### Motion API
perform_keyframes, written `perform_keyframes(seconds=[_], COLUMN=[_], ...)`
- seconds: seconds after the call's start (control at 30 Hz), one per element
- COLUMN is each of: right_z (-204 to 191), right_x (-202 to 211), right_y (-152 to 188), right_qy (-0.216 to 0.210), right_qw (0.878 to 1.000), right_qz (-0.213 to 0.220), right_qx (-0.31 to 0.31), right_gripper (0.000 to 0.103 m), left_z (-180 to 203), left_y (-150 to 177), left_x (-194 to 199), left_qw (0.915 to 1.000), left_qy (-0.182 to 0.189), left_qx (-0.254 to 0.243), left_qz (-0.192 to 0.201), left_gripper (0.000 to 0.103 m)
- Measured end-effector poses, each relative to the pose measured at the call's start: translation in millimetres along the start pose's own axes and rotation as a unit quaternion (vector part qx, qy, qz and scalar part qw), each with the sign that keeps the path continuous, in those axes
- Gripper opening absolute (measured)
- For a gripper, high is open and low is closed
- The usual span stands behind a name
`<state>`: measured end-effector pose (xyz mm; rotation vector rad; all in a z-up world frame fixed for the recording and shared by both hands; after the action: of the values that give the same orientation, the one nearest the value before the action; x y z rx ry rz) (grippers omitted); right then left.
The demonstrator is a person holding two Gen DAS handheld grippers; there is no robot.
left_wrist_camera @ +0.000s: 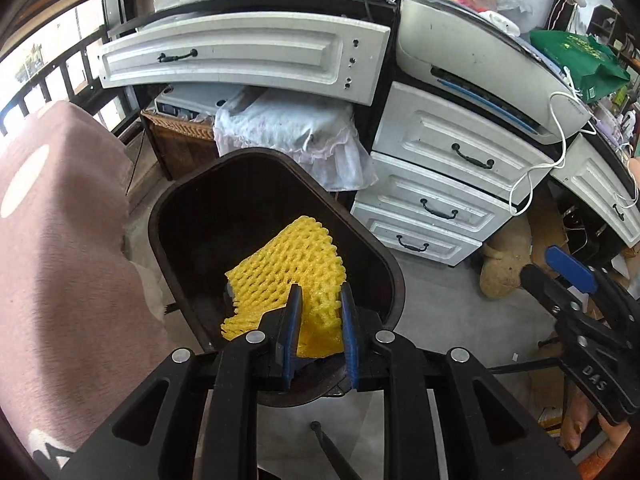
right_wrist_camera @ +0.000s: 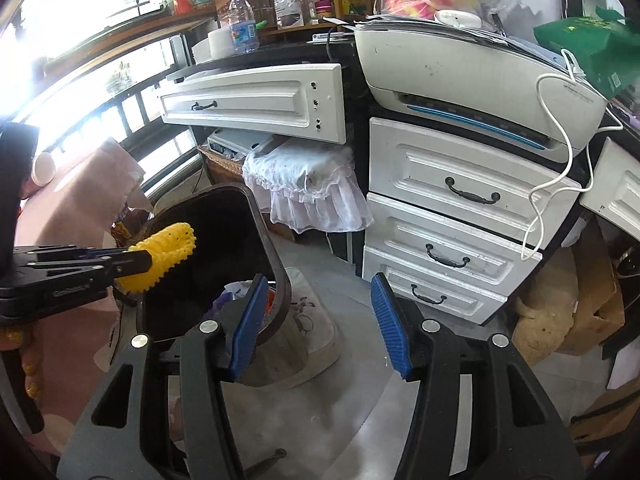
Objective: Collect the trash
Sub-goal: 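Carry the purple bag and yellow net over the black bin and release both, then move both tools back toward the table with the red cup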
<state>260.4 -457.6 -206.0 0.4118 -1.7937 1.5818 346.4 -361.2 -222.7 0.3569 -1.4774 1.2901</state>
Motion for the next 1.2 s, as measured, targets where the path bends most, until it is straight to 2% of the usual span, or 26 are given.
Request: perform_keyframes(seconds=[0.13,0.37,0.4,0.47,0.5,0.53,0.7,0.8,1.07,1.13,1.2], right_z=[3.7,8.5,7.7,5.3,3.8,2.9,0.9,0.6,-29.3,-41.5,-54.3], right_x=[5.2,14.7,15.7,17.8,18.4,18.5,24.4,27.5,40.5,43.9,50.1], right_y=[4.2,2.3,1.7,0.4,-0.3,-0.7,-10.6,-18.3,-40.1,-46.7,-55.4], right_qy=[-0.001,0.001,0.001,0.000,0.000,0.000,0.004,0.007,-0.015,-0.026,-0.032], right_qw=[1.000,1.000,1.000,1.000,1.000,1.000,1.000,0.999,0.999,0.998,0.997], right_qz=[0.000,0.008,0.008,0.010,0.010,0.010,0.025,0.030,0.050,0.056,0.070], right_qx=[-0.005,-0.009,-0.009,-0.006,-0.004,-0.003,-0.009,-0.015,0.007,0.016,0.025], right_gripper=[0.054,0.054,0.054,0.054,0.054,0.054,0.054,0.054,0.056,0.066,0.068], left_z=[1.9,-2.4,-4.2,-7.9,-9.0,-10.2,-5.6,2.6,5.4,-2.7,-17.1], left_y=[3.3,2.0,1.2,1.1,0.4,-0.6,-1.0,-3.6,-10.9,-12.1,-13.6], left_x=[-17.5,-34.6,-36.3,-39.5,-40.3,-38.0,-9.8,16.3,92.3,111.6,128.4], left_qw=[0.9998,0.9994,0.9992,0.9988,0.9987,0.9987,0.9995,0.9991,0.9940,0.9920,0.9895], left_qy=[-0.012,-0.029,-0.033,-0.037,-0.039,-0.038,-0.006,0.013,0.026,0.023,0.007], left_qx=[-0.002,0.001,0.004,0.013,0.018,0.022,0.032,0.022,-0.015,-0.017,-0.013], left_qz=[-0.016,-0.021,-0.021,-0.027,-0.029,-0.025,0.004,0.035,0.105,0.123,0.144], left_gripper=[0.019,0.021,0.025,0.039,0.055,0.065,0.073,0.079,0.086,0.093,0.097])
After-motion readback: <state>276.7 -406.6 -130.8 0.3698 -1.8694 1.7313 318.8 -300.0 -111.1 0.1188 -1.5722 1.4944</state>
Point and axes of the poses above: each gripper's, at about its wrist camera, not at the fingertips, and x roughly against the way its jaws point, z to its right, y to its underside, the point moved 10 cm from there along -x, roughly the way its jaws point, and after that the axes turned 8 degrees about x, right-handed, at the moved point
